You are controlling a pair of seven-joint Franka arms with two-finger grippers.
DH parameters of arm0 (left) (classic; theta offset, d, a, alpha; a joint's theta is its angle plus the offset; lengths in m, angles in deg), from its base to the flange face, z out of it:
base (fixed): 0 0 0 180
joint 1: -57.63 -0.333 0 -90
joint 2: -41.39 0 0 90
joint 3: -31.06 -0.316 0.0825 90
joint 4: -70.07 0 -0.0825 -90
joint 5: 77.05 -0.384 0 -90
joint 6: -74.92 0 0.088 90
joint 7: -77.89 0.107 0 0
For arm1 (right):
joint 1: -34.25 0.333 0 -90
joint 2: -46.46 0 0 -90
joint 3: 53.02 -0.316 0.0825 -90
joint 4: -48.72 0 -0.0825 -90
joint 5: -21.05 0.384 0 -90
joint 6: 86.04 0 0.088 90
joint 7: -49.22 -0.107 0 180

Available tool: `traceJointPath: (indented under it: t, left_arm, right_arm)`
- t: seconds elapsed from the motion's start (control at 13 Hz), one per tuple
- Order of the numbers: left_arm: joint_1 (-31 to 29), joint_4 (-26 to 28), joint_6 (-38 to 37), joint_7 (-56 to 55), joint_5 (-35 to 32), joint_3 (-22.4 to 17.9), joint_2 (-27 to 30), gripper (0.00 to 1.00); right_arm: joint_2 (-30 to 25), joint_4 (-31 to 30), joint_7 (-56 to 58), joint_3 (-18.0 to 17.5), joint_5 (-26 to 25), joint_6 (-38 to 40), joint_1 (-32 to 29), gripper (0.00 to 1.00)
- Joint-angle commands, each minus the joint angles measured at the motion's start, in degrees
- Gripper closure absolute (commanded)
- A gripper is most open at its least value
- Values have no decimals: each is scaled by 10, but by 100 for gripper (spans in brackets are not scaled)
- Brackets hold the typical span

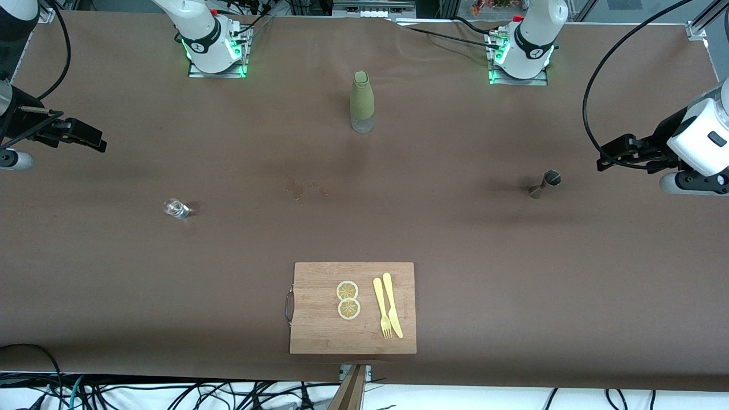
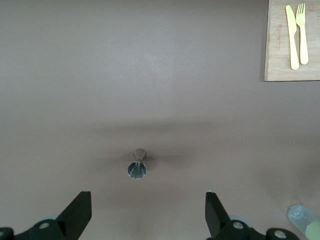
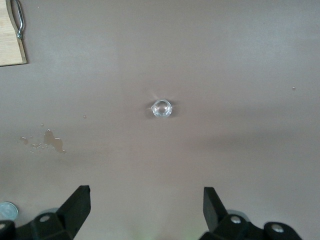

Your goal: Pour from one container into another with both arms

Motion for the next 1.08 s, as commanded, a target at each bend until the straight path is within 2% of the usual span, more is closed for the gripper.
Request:
traceJointPath:
  t: [0.0,1.0]
  left_arm:
    - [0,9,-1,-2,4,-1,10,0]
    - [-5,9,0,1,12,-11,4,0]
  right_arm:
    - [5,13,1,-3,-4,3,-2,0]
    - [10,15,-3,-2,1,9,-4,0]
